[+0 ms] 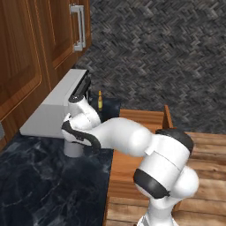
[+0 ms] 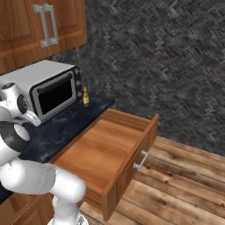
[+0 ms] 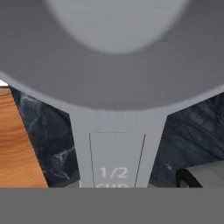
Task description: Pick the measuring cup from the drawer and place it on the counter.
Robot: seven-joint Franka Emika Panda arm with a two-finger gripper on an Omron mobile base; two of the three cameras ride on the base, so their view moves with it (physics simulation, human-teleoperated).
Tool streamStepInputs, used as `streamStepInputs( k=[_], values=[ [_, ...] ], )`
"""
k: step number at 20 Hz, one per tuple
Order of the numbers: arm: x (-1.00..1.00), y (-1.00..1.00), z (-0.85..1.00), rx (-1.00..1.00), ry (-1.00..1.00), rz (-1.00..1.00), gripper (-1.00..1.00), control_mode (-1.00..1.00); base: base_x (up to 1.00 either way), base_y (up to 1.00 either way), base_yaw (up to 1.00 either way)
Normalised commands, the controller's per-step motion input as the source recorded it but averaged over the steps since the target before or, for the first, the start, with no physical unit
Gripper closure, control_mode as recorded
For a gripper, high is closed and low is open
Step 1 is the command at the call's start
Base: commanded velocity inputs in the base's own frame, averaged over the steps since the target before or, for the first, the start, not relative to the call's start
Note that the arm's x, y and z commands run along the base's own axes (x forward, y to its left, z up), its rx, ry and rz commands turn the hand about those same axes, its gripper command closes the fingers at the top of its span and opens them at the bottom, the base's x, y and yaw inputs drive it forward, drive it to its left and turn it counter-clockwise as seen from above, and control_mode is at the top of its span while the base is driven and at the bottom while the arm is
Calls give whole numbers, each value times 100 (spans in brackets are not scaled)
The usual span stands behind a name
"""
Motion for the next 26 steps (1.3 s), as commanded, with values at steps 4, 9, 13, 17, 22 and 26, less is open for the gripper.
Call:
streamStepInputs(
  k=[4,9,13,17,22,26],
  values=[
    [-79,0,-80,-6,16,8,100,-100,0,0,0],
    [-65,0,-98,0,2,2,100,-100,0,0,0],
    [-63,-1,-100,0,0,0,100,-100,0,0,0],
    [-37,-13,-69,5,0,0,-100,-100,0,0,0],
    [-14,-36,-1,15,-9,0,-100,-100,0,0,0],
    [0,-27,58,17,-20,0,-100,-100,0,0,0]
  ],
)
